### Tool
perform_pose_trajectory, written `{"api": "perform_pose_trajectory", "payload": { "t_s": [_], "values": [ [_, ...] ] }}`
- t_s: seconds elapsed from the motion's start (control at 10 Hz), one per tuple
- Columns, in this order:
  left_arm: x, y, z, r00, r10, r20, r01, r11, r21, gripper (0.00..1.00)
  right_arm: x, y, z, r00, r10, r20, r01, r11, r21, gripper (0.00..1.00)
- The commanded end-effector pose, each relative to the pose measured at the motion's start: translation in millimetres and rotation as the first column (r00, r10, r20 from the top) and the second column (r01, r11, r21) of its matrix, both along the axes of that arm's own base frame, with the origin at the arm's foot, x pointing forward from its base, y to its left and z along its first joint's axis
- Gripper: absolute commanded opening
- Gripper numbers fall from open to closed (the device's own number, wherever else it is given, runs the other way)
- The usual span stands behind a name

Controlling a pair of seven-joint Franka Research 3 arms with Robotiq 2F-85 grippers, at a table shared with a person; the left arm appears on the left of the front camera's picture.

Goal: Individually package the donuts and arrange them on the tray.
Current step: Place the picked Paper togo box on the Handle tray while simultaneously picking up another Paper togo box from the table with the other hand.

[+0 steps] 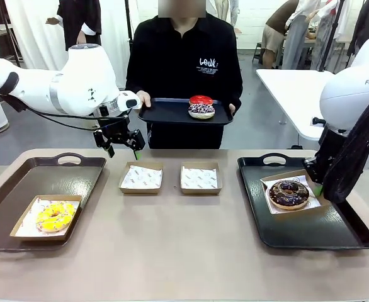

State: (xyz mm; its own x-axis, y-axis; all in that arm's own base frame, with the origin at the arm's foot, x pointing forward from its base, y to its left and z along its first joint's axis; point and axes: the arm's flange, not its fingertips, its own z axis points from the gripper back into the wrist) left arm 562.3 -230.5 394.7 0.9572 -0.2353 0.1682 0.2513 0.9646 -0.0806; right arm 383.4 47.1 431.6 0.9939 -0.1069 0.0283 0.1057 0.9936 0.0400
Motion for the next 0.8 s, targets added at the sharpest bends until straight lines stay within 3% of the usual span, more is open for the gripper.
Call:
{"api": "perform_pose_trajectory", "payload": {
  "t_s": [0.0, 0.7],
  "values": [
    [1, -2, -8, 0.997, 0.081, -0.015, -0.081, 0.997, 0.004, 1.00, 2, 14, -22, 0.999, -0.001, 0.052, 0.001, 1.000, -0.013, 0.01],
    [10, 4, -36, 0.991, 0.111, -0.075, -0.113, 0.993, -0.018, 1.00, 11, 18, -53, 0.997, 0.062, 0.045, -0.060, 0.997, -0.039, 0.01]
  ]
}}
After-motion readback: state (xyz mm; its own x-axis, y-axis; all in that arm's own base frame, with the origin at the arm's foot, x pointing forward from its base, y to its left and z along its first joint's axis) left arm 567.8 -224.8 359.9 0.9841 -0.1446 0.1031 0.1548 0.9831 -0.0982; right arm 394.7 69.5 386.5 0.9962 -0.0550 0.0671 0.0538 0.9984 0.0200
